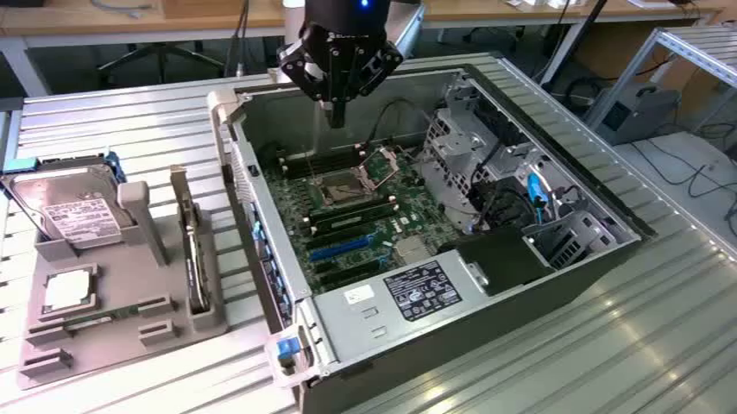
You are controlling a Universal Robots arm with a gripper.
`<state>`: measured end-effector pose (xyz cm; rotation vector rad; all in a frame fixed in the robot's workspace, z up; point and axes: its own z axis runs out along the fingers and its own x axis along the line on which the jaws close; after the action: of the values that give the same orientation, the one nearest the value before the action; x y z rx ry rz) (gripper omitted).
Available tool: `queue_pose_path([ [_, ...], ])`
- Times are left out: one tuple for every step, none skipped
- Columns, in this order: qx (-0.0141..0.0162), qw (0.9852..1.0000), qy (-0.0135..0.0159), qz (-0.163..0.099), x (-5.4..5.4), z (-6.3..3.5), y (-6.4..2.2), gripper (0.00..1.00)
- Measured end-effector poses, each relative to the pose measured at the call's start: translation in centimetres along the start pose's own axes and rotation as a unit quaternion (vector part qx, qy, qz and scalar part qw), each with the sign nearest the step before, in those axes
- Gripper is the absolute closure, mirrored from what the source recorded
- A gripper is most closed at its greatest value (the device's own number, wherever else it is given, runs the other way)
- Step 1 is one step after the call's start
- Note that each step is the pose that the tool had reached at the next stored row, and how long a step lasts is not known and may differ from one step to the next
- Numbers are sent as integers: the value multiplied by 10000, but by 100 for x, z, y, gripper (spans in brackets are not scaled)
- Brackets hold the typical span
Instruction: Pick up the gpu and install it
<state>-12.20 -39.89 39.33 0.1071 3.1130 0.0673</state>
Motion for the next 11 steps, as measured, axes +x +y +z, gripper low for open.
queue_pose_path([
  [0, 10000, 0, 0, 0, 0, 0, 89],
  [0, 10000, 0, 0, 0, 0, 0, 89],
  [0, 10000, 0, -1, 2, 0, 0, 89],
  [0, 10000, 0, 0, 13, 0, -1, 89],
  [0, 10000, 0, 0, 20, -1, -1, 89],
  [0, 10000, 0, -1, 28, -1, -2, 89],
  [0, 10000, 0, -1, 41, -2, -3, 89],
  [0, 10000, 0, -1, 54, -2, -4, 89],
  [0, 10000, -1, 0, 66, -2, -5, 89],
  [0, 10000, -1, 0, 76, -2, -5, 89],
  [0, 10000, -1, 0, 85, -2, -6, 89],
])
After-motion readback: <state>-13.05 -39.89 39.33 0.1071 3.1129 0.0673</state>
